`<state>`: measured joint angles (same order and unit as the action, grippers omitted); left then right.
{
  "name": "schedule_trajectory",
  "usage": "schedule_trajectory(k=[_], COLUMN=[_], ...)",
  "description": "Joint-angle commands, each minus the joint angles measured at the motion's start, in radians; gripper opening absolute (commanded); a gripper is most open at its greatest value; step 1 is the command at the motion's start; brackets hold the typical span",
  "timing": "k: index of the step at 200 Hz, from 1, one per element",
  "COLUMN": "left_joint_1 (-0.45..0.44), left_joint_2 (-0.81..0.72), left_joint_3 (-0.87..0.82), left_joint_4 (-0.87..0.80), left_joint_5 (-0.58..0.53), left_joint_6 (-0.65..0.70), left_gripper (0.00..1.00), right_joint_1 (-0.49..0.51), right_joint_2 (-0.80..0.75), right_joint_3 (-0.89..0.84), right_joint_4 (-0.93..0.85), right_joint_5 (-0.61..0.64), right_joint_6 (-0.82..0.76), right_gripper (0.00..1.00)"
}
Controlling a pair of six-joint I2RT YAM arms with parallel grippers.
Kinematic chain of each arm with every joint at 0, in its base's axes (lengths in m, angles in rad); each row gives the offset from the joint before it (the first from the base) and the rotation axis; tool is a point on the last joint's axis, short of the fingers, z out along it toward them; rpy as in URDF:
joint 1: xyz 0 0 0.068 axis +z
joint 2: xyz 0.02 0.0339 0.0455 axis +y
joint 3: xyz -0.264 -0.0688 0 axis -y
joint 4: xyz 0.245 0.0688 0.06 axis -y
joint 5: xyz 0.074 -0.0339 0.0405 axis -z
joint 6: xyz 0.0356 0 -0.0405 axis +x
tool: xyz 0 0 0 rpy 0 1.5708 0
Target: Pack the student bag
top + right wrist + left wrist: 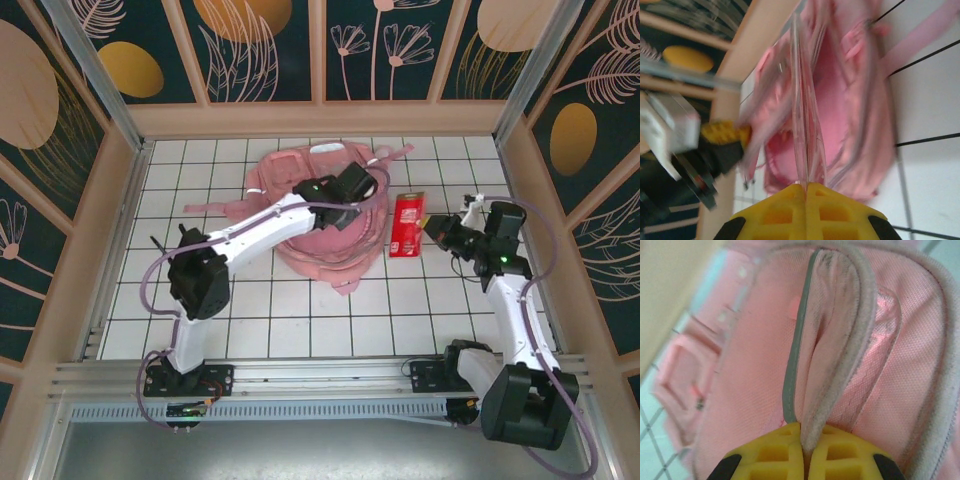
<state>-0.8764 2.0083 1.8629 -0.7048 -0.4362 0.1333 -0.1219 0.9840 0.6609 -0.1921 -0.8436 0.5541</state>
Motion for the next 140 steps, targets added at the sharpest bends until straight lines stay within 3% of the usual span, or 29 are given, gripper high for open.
schedule_trajectory(k=[1, 50, 85, 114, 128, 140], left_joint_1=[0.009, 0.009, 0.009, 0.008, 0.009, 0.010], left_joint_2=[-0.091, -0.040, -0.041, -0.042, -0.039, -0.037], left_joint_3=[0.127, 0.332, 0.358, 0.360, 0.360, 0.361], left_joint_4=[0.030, -0.039, -0.041, -0.042, -0.044, -0.044], left_joint_5=[-0.087, -0.144, -0.078, -0.012, -0.006, -0.006], left_joint_6=[0.044, 0.076, 0.070, 0.048, 0.048, 0.047], left_gripper=[0.00, 0.00, 0.00, 0.00, 0.00, 0.00], right_joint_1=[0.070, 0.231, 0.317, 0.346, 0.348, 0.350], right_joint_2=[0.041, 0.309, 0.542, 0.707, 0.773, 0.799], right_joint_3=[-0.026, 0.051, 0.246, 0.422, 0.486, 0.509], right_joint_4=[0.166, 0.330, 0.237, 0.160, 0.152, 0.157], right_joint_5=[-0.153, -0.076, 0.147, 0.390, 0.443, 0.497], right_joint_6=[0.108, 0.135, -0.004, -0.133, -0.176, -0.191], right_gripper=[0.00, 0.00, 0.00, 0.00, 0.00, 0.16])
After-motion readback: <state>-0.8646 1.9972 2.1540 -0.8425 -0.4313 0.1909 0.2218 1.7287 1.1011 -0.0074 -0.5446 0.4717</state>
